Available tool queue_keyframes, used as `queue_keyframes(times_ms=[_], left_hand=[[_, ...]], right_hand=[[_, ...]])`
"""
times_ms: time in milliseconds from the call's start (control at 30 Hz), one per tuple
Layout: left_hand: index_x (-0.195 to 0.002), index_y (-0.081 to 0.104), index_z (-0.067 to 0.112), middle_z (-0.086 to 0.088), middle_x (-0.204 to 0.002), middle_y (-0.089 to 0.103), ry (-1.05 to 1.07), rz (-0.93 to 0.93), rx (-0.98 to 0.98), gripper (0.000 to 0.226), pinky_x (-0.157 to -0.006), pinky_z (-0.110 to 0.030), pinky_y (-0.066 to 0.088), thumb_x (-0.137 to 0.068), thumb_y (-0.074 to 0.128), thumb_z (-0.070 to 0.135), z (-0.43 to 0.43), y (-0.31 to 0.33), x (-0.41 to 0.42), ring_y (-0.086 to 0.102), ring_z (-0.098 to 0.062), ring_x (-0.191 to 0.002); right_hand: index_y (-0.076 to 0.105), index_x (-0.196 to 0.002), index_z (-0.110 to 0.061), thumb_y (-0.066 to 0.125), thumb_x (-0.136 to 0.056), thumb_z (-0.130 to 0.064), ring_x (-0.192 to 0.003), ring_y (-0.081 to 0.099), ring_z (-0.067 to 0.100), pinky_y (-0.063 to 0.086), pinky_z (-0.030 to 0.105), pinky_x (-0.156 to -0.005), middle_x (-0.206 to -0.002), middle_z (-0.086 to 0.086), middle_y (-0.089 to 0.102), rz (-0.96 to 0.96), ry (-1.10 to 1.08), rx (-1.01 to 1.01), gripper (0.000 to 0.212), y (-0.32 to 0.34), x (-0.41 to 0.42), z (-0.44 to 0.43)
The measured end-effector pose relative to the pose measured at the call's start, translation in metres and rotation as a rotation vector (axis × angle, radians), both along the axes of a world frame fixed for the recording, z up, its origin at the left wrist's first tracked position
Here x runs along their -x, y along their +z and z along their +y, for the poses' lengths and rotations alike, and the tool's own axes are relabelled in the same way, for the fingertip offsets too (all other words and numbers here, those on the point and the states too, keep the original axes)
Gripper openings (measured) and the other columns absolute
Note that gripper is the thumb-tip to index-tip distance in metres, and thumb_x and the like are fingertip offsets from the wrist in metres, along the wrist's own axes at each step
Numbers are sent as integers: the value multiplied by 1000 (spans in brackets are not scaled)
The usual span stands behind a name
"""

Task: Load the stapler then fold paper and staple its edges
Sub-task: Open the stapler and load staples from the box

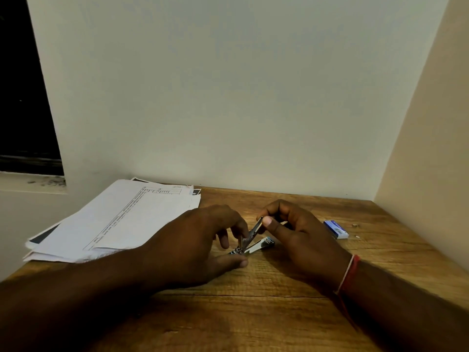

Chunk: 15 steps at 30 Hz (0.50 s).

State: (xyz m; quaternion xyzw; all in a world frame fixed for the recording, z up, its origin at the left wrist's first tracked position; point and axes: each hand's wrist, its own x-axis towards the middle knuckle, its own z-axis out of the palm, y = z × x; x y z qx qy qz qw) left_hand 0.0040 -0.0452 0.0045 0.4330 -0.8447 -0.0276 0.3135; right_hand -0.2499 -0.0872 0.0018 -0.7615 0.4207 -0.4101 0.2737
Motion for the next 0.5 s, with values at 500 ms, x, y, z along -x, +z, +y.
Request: queue_keyframes(times_ms=[500], left_hand=[[-105,86,33,21,-97,79,-80,187,-24,24,-78,-18,64,-86,99,29,-4,-3,1,79,-6,-89]], right_hand=[[70,-102,-35,63,-109,-26,-100,68,1,56,27,-85,-102,-19,75,115,-4,123,13,3,0,6]])
